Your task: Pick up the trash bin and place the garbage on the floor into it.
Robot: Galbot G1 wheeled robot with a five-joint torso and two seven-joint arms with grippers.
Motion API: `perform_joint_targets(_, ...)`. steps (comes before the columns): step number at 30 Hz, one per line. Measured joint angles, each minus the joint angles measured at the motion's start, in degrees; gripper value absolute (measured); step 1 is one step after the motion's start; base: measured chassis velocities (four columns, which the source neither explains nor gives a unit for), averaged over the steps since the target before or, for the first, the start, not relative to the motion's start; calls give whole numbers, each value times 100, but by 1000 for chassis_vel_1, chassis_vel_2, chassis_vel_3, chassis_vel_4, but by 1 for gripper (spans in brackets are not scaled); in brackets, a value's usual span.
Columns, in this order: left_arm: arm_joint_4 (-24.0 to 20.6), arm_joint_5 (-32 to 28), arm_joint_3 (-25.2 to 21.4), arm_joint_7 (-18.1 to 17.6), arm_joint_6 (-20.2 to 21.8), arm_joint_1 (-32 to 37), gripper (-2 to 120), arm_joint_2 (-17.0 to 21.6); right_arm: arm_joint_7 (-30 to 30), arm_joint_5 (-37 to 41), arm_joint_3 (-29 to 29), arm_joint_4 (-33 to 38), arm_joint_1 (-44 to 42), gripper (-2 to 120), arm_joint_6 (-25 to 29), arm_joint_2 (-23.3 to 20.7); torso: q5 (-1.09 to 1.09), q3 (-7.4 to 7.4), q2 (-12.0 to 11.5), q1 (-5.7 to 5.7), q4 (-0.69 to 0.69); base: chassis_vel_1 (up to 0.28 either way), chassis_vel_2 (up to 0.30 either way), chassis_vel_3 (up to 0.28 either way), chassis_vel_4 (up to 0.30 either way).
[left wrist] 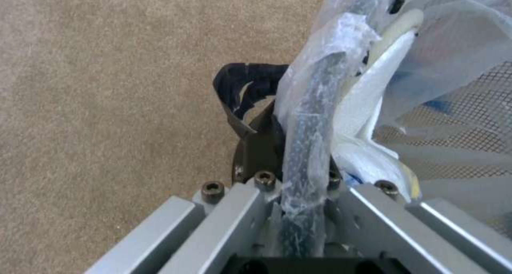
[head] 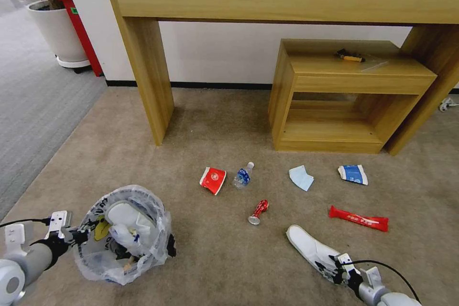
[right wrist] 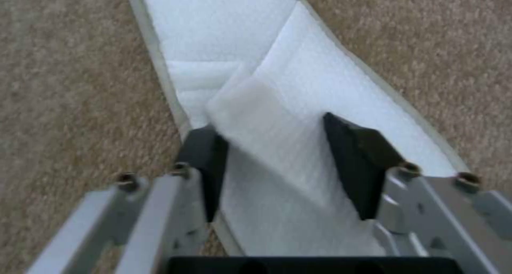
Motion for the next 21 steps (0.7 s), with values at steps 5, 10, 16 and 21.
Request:
perform_joint_targets(5,-30,27,37,-6,0,-4,0,-18,28,-9,-9,-127,57,25,87,25,0,0,0,0,0,0,0,0,0)
perform_joint_targets(10,-61,37,69,-24,0,-4,0,-25,35,-49,-14,-130,65,10,185,43,3,0,0,0,1,0,0,0,0)
perform_joint_targets(16,-106,39,93,-48,0,-14,0,-40,24,-172,153,465,-67,0,337,98,3,1,0,0,2,0,0,0,0)
perform_joint_targets(21,-128,79,117,-58,0,10,0,-91,32,-319,310,866,-127,0,628,200,4,1,-1,0,0,0,0,0,0)
